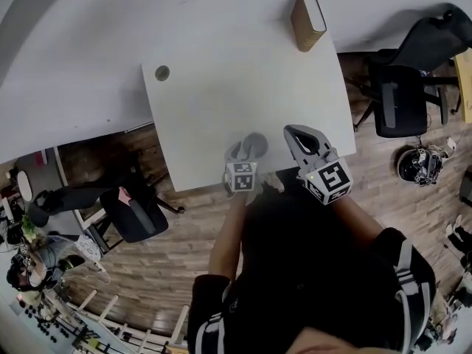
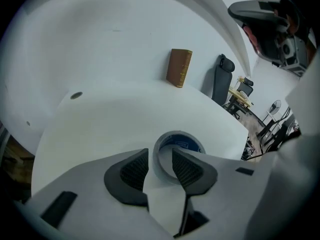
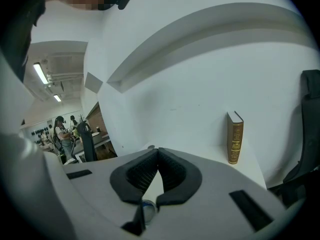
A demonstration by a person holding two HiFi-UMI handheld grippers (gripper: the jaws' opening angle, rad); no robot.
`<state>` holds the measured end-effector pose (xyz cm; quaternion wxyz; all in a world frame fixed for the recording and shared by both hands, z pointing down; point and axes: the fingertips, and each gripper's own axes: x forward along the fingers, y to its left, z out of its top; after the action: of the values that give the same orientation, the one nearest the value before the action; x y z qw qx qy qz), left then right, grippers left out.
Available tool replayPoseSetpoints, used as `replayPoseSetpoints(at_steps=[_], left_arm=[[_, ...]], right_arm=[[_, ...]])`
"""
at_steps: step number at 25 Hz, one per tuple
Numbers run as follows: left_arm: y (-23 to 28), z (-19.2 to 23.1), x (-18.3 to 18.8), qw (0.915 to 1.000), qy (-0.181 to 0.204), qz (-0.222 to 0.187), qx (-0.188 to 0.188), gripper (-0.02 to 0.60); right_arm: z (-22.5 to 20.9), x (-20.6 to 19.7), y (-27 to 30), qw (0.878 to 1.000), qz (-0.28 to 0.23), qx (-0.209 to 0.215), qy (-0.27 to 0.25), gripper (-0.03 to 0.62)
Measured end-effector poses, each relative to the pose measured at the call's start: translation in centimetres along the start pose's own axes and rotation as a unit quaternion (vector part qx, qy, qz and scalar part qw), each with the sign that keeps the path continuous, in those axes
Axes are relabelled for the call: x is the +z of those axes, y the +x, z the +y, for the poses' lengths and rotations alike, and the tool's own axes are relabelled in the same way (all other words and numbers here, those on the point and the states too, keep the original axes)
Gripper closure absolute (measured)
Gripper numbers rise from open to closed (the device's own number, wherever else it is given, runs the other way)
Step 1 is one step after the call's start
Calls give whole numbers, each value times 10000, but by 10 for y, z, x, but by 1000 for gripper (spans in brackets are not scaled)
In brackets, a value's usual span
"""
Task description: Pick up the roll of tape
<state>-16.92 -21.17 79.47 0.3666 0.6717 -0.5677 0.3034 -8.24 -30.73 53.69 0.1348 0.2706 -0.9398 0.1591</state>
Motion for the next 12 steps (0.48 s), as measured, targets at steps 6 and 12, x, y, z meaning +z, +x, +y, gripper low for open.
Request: replayPoseSetpoints(at_steps=[6, 12], left_arm=[[15, 4, -10, 9995, -125, 291, -9, 422], [26, 4, -11, 9986, -140, 513, 19, 466]], right_arm=[[-7, -2, 3, 10000, 33, -16, 41, 582], [-11, -2, 1, 10000, 16, -29, 51, 583]])
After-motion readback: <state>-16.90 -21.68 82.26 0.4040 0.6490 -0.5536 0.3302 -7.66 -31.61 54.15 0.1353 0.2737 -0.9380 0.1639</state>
